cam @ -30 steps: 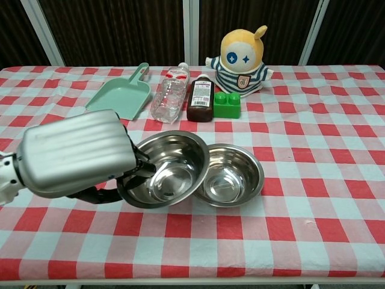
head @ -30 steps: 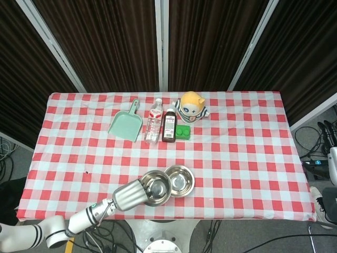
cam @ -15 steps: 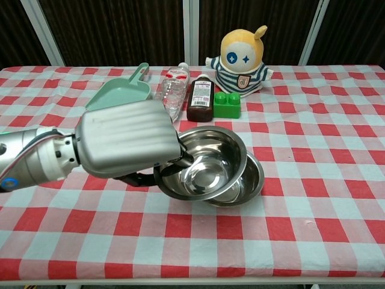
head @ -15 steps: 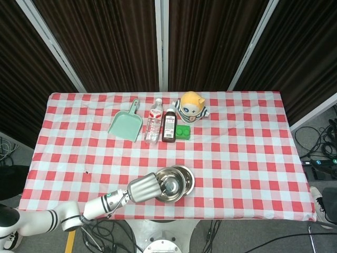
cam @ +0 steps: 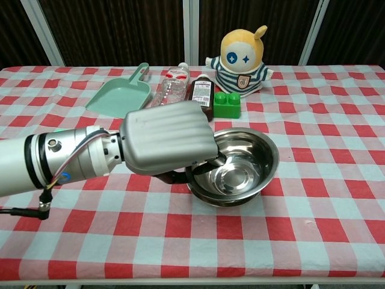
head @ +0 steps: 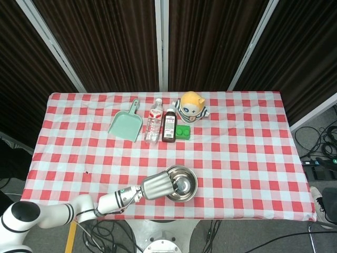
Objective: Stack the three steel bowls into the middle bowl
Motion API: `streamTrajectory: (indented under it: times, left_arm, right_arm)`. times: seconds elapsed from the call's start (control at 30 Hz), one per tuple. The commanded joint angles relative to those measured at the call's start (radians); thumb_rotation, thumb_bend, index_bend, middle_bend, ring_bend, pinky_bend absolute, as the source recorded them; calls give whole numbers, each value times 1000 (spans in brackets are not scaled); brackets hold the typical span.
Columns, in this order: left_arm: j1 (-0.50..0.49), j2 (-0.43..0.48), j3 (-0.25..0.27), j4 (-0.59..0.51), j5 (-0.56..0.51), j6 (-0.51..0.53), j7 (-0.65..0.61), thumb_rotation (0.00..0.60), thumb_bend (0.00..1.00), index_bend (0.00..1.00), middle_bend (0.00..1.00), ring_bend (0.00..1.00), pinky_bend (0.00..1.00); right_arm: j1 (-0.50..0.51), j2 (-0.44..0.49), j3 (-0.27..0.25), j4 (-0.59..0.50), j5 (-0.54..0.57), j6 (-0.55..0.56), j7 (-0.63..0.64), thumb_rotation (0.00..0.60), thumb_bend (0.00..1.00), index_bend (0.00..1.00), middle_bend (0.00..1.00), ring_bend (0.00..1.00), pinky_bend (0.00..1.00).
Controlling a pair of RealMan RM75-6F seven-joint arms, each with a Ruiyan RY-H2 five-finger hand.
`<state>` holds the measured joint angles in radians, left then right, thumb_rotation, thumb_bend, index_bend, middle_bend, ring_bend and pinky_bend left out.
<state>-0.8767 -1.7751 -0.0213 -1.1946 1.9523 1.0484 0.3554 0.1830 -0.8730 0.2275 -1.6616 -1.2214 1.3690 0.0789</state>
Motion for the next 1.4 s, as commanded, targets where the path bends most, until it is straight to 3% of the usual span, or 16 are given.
streamTrajectory:
  times: [0.03, 0.43, 0.67, 0.77, 1.03, 1.2, 1.3, 1.4]
  left_arm:
    - [-17, -20, -1, 27, -3, 7, -12, 600, 383, 720, 762, 861, 952]
    - [-48, -44, 24, 139, -15, 35, -54, 600, 351, 656, 705, 859, 951]
    - [-59, -17, 47, 116, -4, 71, -81, 600, 264, 445, 592, 847, 936]
    - [-68, 0, 35, 95, -6, 85, -69, 600, 248, 412, 565, 839, 933]
    - [-64, 164, -31, -58, -72, 81, 37, 600, 240, 410, 564, 821, 926]
    - [-17, 301, -7, -198, -108, 67, 94, 600, 237, 409, 557, 820, 923]
    - [9, 348, 7, -231, -112, 81, 120, 600, 231, 409, 552, 814, 914]
    - [50, 371, -15, -241, -173, 104, 143, 600, 217, 410, 538, 767, 865]
  right_arm:
    - [-1, 1, 2, 5, 3, -4, 6, 600, 19, 24, 66, 0, 0]
    - [2, -3, 8, 25, 11, -21, 22, 600, 19, 24, 65, 0, 0]
    - [7, -5, 12, 16, 5, -19, 16, 600, 19, 24, 65, 0, 0]
    - [6, -3, 11, 8, 2, -17, 11, 600, 18, 24, 66, 0, 0]
    - [2, 7, 16, -5, -3, -5, 12, 600, 19, 25, 66, 0, 0]
    - [5, 2, 14, -10, -14, 0, 1, 600, 18, 25, 71, 0, 0]
    - [10, -4, 12, -17, -18, -4, -12, 600, 17, 24, 71, 0, 0]
    - [11, -8, 10, -25, -25, -2, -22, 600, 17, 25, 70, 0, 0]
